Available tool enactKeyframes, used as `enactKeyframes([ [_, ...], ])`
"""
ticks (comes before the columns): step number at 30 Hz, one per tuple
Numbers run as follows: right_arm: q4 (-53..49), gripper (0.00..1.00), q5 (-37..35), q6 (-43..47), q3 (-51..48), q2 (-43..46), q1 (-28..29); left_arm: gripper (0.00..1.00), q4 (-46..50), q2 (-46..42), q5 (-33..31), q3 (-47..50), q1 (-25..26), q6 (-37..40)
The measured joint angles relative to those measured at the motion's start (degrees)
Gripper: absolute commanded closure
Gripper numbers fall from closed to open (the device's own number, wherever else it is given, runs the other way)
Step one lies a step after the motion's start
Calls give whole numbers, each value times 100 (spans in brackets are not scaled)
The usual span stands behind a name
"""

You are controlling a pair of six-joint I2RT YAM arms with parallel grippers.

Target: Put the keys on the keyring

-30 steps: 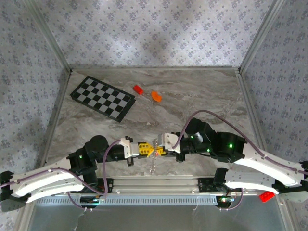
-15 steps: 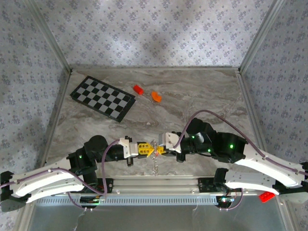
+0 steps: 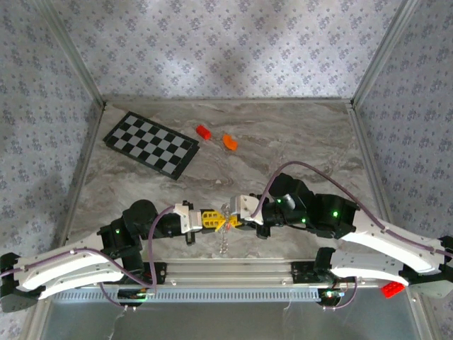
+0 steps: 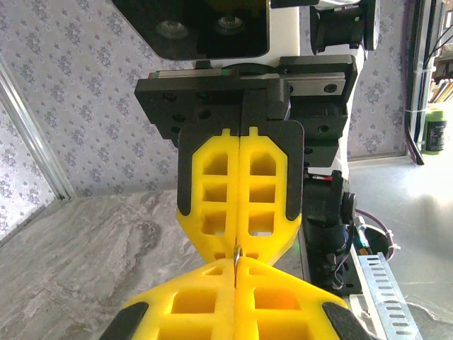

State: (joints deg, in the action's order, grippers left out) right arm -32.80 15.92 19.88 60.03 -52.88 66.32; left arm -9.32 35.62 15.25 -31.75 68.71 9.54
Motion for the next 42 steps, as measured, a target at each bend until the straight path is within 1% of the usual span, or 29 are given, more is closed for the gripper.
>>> enactKeyframes([
  [6, 44, 97, 48, -4, -31, 0, -20, 100, -79, -17, 46, 42, -7, -15],
  [8, 68, 95, 63, -4, -42, 0, -22, 100, -101, -28, 61, 59, -7, -17],
  [16, 140, 76, 87, -66, -214, 105, -37, 100, -280, -81, 109, 120, -7, -61],
  [20, 400, 71, 131, -122, -531, 463, -44, 100, -422, -179, 111, 125, -7, -83],
  [26, 1102, 70, 177, -258, -955, 850, -44, 100, -551, -249, 149, 208, -7, -125],
  [30, 1963, 69, 273, -409, -1416, 981, -46, 100, -568, -254, 175, 247, -7, -125],
  [33, 2428, 69, 369, -518, -1674, 1014, -46, 100, -592, -260, 192, 271, -7, -129],
  [37, 2798, 67, 455, -610, -1727, 1014, -46, 100, -592, -299, 192, 299, -7, -127],
  [42, 2892, 62, 496, -662, -1727, 1014, -46, 100, -590, -348, 192, 304, -7, -127],
])
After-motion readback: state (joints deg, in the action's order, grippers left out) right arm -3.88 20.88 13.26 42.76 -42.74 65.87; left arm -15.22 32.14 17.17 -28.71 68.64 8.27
